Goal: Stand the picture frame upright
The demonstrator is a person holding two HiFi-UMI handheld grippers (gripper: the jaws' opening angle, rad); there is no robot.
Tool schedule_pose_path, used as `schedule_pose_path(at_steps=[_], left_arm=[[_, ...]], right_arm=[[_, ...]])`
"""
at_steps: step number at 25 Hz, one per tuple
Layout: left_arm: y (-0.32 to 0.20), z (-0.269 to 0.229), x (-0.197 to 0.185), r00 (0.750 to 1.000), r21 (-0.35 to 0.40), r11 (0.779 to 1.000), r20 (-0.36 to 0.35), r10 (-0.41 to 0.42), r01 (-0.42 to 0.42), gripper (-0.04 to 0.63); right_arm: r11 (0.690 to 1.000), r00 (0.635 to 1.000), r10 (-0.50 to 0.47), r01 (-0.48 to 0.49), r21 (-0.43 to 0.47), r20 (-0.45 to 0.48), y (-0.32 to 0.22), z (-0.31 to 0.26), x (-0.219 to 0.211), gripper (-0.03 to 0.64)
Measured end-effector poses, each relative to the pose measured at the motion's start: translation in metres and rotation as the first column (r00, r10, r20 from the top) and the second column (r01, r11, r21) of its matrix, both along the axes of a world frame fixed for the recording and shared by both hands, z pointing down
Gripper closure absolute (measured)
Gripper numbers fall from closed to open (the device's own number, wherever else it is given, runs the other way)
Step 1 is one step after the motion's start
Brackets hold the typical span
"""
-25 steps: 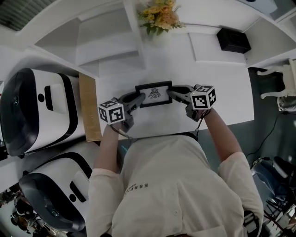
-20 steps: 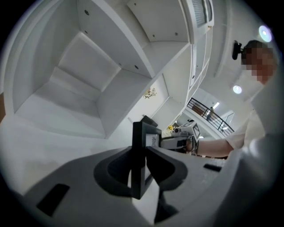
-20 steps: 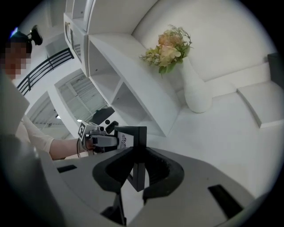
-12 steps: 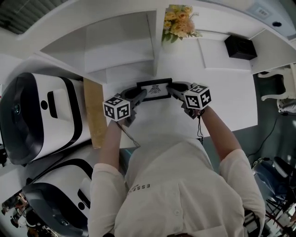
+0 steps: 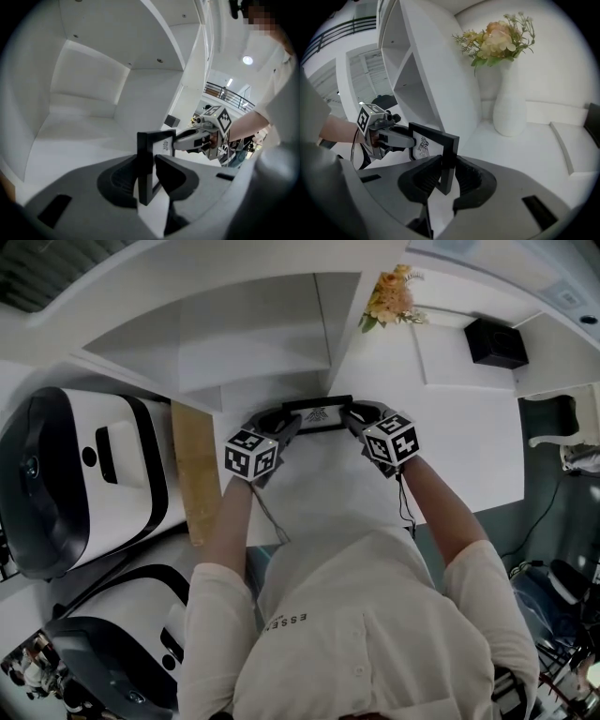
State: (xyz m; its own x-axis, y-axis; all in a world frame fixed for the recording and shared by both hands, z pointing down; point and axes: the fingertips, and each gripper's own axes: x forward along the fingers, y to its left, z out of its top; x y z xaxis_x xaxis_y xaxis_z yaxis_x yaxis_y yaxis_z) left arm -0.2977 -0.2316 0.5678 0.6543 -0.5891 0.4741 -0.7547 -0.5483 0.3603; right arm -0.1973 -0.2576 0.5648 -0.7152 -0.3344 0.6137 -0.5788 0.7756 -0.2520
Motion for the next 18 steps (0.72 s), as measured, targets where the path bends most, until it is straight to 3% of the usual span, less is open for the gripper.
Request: schedule_pose_path(at_steps=[11, 18], left_arm=[[-0.017, -0.002, -0.013, 0.997, 0.069, 0.998, 0.082, -0.01, 0.005, 0.492], [-0.025, -0.003, -0.019, 0.978, 0.116, 0.993, 0.204, -0.034, 0.01, 0.486]], right_arm=[[0.995, 0.997, 0.013, -0.005, 0.1, -0.077, -0.014, -0.004, -0.012, 0.529], [0.982, 0.992, 0.038, -0.015, 0.187, -0.12, -0.019, -0.009, -0.016, 0.528]])
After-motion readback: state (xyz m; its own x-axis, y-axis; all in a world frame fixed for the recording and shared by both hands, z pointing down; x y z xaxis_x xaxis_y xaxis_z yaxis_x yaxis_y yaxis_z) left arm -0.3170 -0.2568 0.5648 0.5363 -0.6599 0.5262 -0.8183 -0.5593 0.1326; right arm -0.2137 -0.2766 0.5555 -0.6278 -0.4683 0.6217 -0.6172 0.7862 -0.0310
